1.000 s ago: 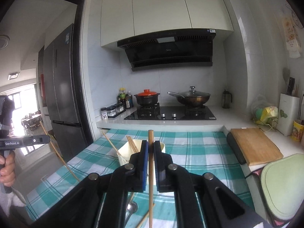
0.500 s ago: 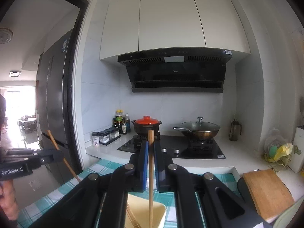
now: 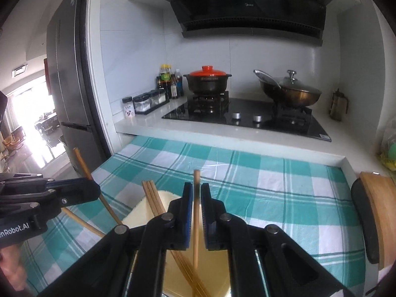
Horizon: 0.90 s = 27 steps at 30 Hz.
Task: Organize utensils
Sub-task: 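Open both tools above the cream holder to drop the chopsticks in, then withdraw both open tools back over the spoons and chopsticks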
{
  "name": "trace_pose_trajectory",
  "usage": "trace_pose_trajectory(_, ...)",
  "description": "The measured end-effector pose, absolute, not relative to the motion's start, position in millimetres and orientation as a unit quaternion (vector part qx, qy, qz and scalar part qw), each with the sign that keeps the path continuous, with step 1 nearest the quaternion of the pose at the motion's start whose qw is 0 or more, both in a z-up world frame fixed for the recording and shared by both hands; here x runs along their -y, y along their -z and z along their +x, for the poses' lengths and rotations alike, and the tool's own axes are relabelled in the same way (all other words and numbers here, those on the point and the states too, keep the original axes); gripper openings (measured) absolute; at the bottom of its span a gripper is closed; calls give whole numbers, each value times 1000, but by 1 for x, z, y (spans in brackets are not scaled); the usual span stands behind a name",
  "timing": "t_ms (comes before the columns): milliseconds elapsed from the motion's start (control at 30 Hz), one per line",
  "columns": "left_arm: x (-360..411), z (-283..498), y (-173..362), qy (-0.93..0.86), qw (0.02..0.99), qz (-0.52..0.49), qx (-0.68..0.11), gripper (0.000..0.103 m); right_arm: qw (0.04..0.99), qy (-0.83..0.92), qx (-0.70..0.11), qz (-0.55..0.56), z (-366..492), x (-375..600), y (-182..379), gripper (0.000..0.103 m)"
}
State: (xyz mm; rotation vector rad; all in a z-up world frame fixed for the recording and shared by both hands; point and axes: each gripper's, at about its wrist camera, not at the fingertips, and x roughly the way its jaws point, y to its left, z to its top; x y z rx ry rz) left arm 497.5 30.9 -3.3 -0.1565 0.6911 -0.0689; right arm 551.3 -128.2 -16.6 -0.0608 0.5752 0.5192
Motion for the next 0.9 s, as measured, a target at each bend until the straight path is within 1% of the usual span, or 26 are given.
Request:
trace_pose_trajectory(33, -31, 493, 1, 36, 939, -76, -335, 11, 927, -251, -277, -21, 547, 131, 16, 32)
trace_pose_trajectory(67, -32, 488, -2, 37, 940, -74, -330, 22, 929, -252, -270, -12, 543, 135, 13, 45)
trace_pose_trajectory(100, -32, 478, -7, 37, 943, -70, -323, 39, 931, -253, -262, -6, 535, 139, 10, 46)
trace_pose_trajectory(133, -33, 469, -12, 35, 947, -64, -314, 47, 932, -255, -256, -8, 525, 142, 4, 46)
trace_pose_trajectory(167, -34, 457, -18, 35, 950, -55, -306, 59, 933, -256, -253, -13, 517, 144, -1, 46)
trace_pose_trajectory(200, -34, 445, -23, 36, 952, -45, -300, 65, 933, -258, -249, -19, 506, 147, -6, 46)
trace_pose_trajectory(233, -35, 431, -27, 40, 953, -34, -299, 67, 933, -260, -248, -25, 497, 149, -12, 46)
trace_pose_trajectory(300, -37, 405, -29, 48, 948, -7, -316, 77, 929, -269, -251, -38, 468, 158, -19, 47)
trace_pose_trajectory(333, -38, 389, -26, 54, 943, 8, -328, 78, 927, -273, -253, -44, 455, 162, -22, 48)
trace_pose_trajectory(400, -40, 358, -18, 61, 934, 34, -351, 82, 923, -279, -261, -55, 419, 174, -21, 55)
trace_pose_trajectory(533, -39, 295, 18, 64, 916, 58, -391, 84, 916, -275, -284, -64, 354, 195, -1, 55)
trace_pose_trajectory(733, -26, 229, 69, 62, 912, -12, -406, 84, 924, -232, -302, -43, 265, 216, 55, 55)
trace_pose_trajectory(833, -18, 208, 86, 68, 911, -65, -402, 84, 928, -201, -313, -31, 226, 223, 84, 55)
trace_pose_trajectory(900, -11, 198, 97, 67, 910, -81, -401, 84, 928, -189, -320, -32, 201, 224, 101, 55)
